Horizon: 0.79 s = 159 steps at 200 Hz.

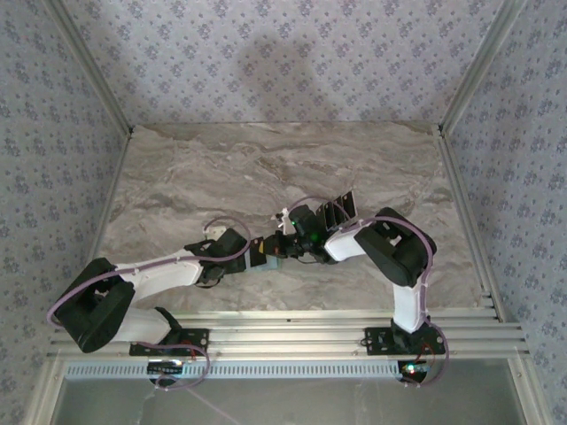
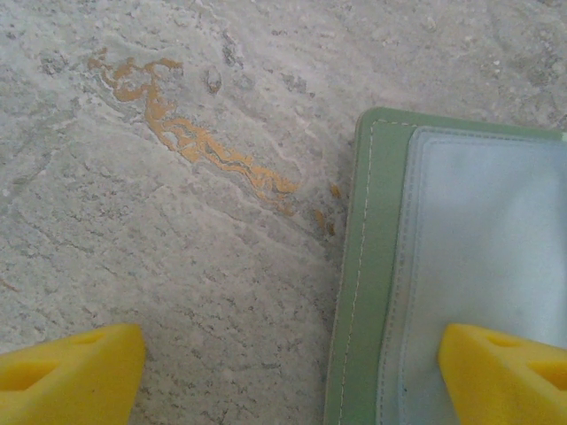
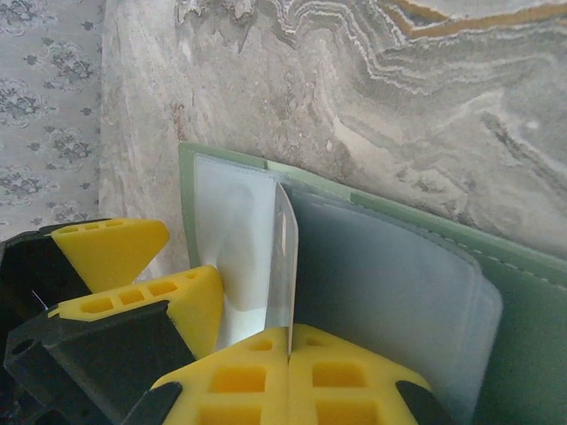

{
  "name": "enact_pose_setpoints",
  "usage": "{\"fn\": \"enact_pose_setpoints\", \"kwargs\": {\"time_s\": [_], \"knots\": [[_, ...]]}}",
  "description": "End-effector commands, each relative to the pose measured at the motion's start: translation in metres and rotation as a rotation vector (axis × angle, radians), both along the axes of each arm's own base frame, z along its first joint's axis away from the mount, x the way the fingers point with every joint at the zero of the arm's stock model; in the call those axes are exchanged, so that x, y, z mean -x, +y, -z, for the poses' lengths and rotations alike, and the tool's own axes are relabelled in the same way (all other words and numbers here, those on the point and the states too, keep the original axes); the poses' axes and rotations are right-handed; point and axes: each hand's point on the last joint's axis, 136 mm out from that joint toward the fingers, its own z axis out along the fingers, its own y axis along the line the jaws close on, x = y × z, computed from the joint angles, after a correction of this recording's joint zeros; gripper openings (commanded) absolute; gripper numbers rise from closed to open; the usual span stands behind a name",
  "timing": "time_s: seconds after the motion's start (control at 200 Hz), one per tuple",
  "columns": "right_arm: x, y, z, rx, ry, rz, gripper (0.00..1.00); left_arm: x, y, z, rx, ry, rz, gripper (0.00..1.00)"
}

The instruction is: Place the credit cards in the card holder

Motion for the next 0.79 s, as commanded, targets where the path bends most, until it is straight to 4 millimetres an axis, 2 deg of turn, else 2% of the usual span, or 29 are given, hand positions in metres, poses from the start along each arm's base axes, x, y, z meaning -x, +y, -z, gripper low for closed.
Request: {"fn": "enact_pose_setpoints", "kwargs": {"time_s": [0.0,0.33,0.79], "knots": [[-0.001,-0.014,0.013,0.121,-0.022,0.01,0.0,0.015,0.013,0.015,-0.06,0.069,-0.001,0.87],[0.005,-0.003,0.016,0.12,-0.009,-0.022,0.0,0.015,0.013,0.016,-0.059,0.072,-0.001,0.87],[0.011,0.003,0.014,0.048,0.051,0.016,0.0,0.016,0.013,0.017,-0.059,0.073,-0.002,0.87]]}}
